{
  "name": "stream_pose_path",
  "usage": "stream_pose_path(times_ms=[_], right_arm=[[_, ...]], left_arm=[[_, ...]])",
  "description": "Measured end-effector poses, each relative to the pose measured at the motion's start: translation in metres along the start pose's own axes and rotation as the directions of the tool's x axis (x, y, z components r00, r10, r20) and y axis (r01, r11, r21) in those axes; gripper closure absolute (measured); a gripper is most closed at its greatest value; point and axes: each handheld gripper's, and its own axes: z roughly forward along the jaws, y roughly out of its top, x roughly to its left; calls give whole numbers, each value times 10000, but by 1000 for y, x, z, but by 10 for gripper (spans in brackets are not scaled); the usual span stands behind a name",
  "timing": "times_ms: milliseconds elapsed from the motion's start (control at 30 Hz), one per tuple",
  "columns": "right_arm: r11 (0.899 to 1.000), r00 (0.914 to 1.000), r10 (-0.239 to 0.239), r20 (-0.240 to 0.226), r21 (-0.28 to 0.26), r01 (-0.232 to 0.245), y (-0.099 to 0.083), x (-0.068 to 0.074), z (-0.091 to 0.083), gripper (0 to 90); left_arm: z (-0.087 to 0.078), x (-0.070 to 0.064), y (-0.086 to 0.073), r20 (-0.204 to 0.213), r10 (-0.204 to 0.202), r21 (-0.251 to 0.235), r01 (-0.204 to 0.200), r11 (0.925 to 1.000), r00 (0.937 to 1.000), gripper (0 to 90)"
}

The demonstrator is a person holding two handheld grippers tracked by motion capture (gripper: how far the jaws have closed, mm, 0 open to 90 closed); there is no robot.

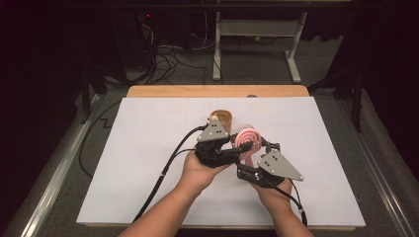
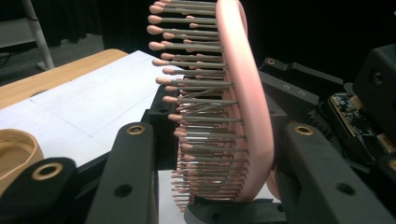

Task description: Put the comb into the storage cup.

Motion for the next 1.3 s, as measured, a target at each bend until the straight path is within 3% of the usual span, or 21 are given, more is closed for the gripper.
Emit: stream_pose_path(times_ms=[467, 600, 733, 800, 1300], right_arm=[[9998, 9989, 154, -444, 92, -150, 0, -2, 2, 170], [9990, 9970, 292, -719, 357, -267, -4, -3, 6, 75], [9944, 9932, 855, -790, 696, -801, -8, -7, 10, 3], [9924, 9906, 1043, -883, 745, -978, -10, -8, 11, 3], [9925, 9874, 974, -1248, 853, -871, -11, -2, 11, 2]], left_arm=[[-2, -1, 2, -164, -39, -68, 38, 10000, 9999, 627], [-2, 2, 1, -166, -53, -39, 53, 10000, 9998, 633], [-2, 2, 1, -229, 39, 8, -38, 10000, 9997, 634], [-2, 2, 1, -279, 70, 45, -69, 10000, 9996, 634], [-21, 10, 10, -891, 318, -368, -352, 9987, 9955, 636]])
